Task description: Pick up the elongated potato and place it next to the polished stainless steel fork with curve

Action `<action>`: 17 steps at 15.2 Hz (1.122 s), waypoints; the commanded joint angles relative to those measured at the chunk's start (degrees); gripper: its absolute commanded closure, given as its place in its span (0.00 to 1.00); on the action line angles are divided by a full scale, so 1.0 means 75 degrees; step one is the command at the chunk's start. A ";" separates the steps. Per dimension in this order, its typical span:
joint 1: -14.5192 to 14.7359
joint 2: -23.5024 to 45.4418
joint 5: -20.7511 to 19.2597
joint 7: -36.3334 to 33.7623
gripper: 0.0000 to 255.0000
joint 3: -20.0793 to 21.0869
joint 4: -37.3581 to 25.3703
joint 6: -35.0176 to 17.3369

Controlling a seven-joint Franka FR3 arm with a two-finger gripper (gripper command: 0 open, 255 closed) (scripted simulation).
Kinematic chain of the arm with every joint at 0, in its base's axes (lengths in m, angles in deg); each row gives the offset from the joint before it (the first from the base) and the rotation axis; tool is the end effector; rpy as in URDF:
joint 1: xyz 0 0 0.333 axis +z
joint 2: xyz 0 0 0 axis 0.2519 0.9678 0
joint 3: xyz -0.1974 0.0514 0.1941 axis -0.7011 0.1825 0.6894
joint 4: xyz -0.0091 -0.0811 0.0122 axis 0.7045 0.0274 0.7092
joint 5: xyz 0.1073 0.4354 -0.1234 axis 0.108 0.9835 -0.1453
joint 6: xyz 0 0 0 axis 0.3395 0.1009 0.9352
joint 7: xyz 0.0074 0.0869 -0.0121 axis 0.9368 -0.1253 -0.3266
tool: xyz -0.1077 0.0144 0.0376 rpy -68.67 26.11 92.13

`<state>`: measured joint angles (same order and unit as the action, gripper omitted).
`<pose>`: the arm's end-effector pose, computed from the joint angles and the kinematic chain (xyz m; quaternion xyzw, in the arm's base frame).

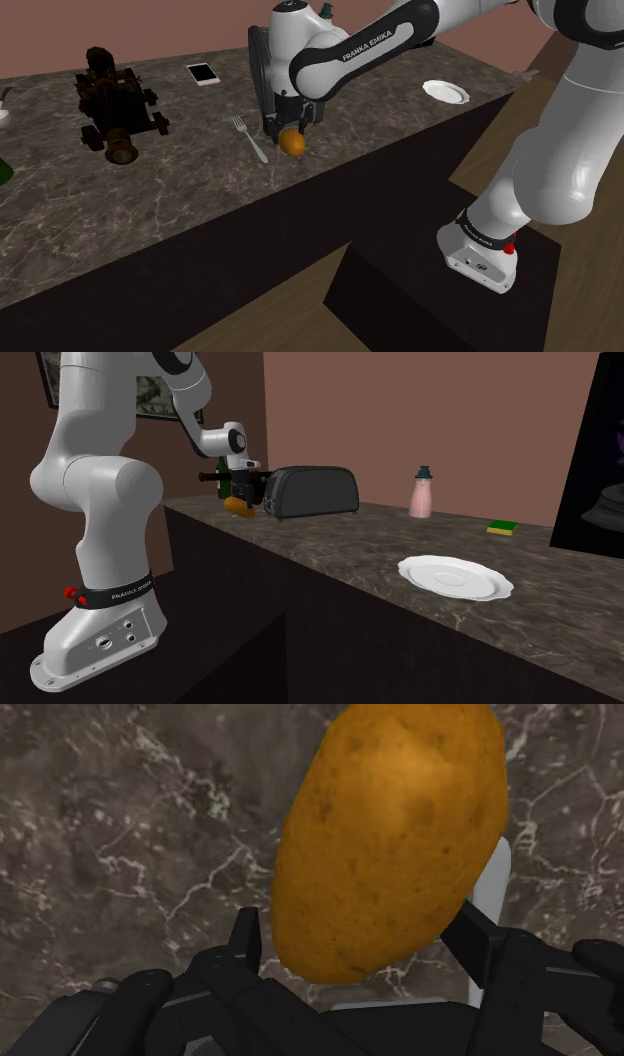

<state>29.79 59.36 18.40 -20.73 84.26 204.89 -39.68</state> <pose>0.6013 0.2292 0.2581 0.9910 -0.1296 0.0200 0.0284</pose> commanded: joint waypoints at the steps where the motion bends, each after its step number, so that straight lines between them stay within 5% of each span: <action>1: 0.0003 0.0026 0.0001 0.0000 0.00 0.0002 0.0010 -0.0011; 5: 0.0008 0.0018 0.0002 -0.0009 0.00 0.0006 0.0012 -0.0005; 9: 0.0022 -0.0442 0.0118 0.0066 0.00 0.0053 -0.0400 0.0863; 17: 0.0022 -0.0442 0.0118 0.0066 0.00 0.0053 -0.0400 0.0863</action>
